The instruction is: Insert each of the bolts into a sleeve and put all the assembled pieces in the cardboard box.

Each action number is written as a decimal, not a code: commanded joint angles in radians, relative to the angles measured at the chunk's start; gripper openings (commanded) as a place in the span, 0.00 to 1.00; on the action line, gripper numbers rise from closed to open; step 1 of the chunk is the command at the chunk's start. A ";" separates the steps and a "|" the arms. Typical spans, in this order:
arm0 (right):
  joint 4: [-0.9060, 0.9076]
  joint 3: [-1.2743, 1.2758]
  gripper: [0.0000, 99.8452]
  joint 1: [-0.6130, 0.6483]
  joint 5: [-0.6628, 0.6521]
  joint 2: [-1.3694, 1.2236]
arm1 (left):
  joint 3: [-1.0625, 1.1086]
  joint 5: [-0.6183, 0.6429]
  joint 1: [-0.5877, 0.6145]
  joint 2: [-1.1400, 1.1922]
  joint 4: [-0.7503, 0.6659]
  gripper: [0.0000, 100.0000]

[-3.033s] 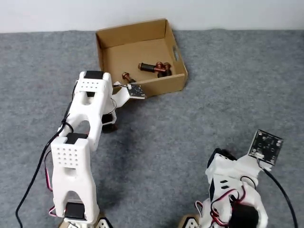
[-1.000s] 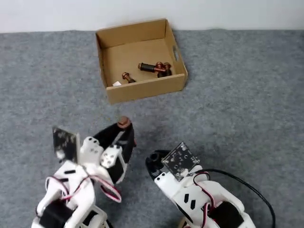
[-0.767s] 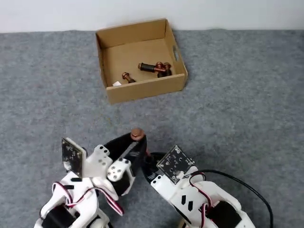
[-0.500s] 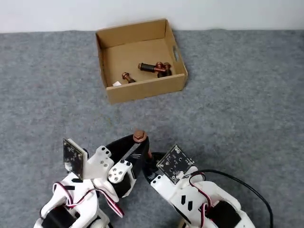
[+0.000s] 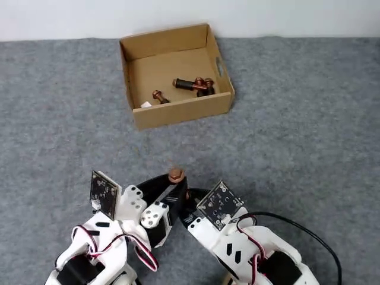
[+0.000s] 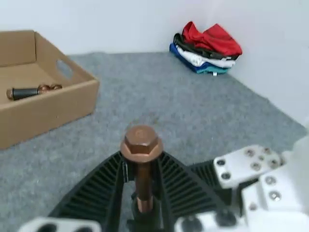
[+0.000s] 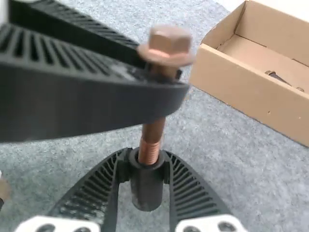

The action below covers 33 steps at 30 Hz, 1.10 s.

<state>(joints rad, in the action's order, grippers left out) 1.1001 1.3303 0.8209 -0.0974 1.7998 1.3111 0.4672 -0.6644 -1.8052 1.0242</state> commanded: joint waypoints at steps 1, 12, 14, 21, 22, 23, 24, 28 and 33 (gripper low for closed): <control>-0.035 -0.084 0.01 0.001 -0.060 0.002 | -0.010 0.008 -0.006 0.000 0.068 0.00; -0.035 -0.084 0.01 -0.005 -0.091 0.002 | 0.016 -0.098 -0.009 0.060 0.173 0.16; -0.033 -0.084 0.01 -0.031 -0.091 0.002 | -0.024 -0.098 -0.009 0.123 0.192 0.22; -0.027 -0.083 0.01 -0.102 -0.091 0.002 | -0.245 -0.043 0.077 0.334 0.238 0.25; -0.027 -0.083 0.01 -0.102 -0.091 0.002 | -0.278 -0.043 0.098 0.347 0.238 0.25; -0.027 -0.081 0.01 -0.102 -0.091 0.002 | -0.312 -0.041 0.117 0.351 0.233 0.25; -0.027 -0.081 0.01 -0.102 -0.089 0.002 | -0.340 -0.041 0.133 0.350 0.230 0.25; -0.027 -0.083 0.01 -0.140 -0.078 0.002 | -0.401 -0.043 0.203 0.310 0.230 0.17; -0.027 -0.084 0.01 -0.286 0.028 0.002 | -0.367 -0.046 0.336 0.175 0.236 0.02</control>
<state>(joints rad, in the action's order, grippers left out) 1.1001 1.3303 0.6137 -0.1235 1.7983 0.9551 0.4166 -0.3989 -1.5673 1.2543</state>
